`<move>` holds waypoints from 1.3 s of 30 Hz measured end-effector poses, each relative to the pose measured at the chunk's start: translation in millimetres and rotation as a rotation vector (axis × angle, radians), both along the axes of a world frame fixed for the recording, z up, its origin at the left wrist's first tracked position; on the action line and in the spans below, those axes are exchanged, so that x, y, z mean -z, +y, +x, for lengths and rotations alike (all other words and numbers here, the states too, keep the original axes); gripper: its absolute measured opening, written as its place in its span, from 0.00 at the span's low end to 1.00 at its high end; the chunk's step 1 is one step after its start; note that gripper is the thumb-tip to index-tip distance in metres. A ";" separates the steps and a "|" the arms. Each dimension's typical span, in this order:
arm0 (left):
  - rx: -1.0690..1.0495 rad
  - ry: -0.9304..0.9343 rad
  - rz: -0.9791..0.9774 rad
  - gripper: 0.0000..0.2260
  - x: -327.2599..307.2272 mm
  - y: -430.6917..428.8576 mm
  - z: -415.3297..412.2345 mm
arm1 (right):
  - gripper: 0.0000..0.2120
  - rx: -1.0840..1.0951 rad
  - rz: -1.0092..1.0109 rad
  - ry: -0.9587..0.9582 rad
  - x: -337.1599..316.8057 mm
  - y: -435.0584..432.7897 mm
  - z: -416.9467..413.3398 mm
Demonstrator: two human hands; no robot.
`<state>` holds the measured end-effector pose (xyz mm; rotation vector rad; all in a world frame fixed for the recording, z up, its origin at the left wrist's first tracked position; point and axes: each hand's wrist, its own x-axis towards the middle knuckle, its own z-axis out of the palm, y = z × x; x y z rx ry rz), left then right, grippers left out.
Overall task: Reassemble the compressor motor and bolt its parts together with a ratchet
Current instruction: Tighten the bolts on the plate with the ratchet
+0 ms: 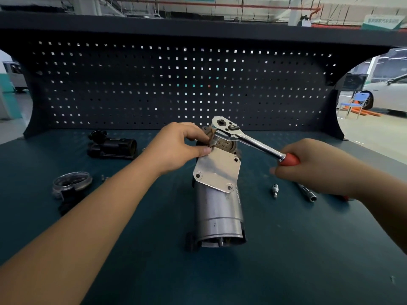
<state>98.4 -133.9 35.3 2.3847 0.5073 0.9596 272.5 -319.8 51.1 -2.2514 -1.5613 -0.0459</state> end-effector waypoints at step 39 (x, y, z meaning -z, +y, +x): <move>-0.284 -0.256 -0.075 0.08 21.6 -26.0 9.4 | 0.20 -0.078 0.482 1.036 79.4 56.2 -21.0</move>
